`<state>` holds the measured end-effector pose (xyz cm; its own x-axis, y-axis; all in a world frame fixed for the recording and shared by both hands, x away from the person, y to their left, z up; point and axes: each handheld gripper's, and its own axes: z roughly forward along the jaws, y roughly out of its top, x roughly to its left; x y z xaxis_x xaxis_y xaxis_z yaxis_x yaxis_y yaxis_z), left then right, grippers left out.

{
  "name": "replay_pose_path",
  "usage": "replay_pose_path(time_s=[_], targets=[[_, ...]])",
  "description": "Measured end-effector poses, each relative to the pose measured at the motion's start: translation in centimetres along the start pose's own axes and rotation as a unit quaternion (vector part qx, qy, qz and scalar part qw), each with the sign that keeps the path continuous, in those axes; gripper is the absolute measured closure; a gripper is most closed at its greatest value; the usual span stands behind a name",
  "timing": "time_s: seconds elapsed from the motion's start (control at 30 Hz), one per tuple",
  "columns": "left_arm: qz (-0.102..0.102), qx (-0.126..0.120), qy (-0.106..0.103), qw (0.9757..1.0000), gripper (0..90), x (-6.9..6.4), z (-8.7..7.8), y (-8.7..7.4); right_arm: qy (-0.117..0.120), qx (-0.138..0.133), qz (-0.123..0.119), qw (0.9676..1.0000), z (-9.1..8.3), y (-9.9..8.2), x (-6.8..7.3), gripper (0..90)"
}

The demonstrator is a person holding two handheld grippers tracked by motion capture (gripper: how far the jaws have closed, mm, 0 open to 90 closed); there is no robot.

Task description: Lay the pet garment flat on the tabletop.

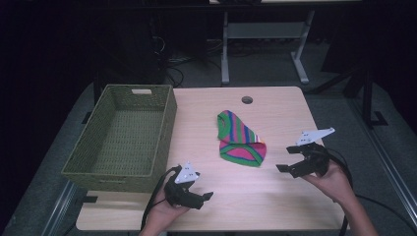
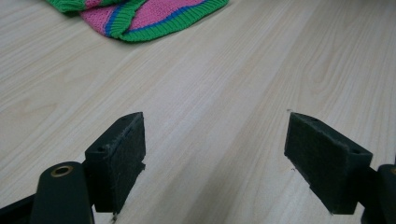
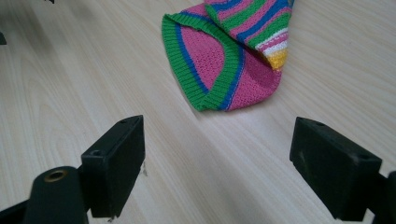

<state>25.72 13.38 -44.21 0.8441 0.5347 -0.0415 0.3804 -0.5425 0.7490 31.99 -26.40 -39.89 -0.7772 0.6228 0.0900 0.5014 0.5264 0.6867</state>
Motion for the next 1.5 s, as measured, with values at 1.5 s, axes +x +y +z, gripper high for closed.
replay_pose_path(time_s=[1.5], targets=[[0.002, -0.006, -0.002, 1.0, 20.1, 0.2, 0.0, 0.2, 0.031, 0.065, -0.027, 0.9971, 7.1, 9.4, -2.8, 19.9]])
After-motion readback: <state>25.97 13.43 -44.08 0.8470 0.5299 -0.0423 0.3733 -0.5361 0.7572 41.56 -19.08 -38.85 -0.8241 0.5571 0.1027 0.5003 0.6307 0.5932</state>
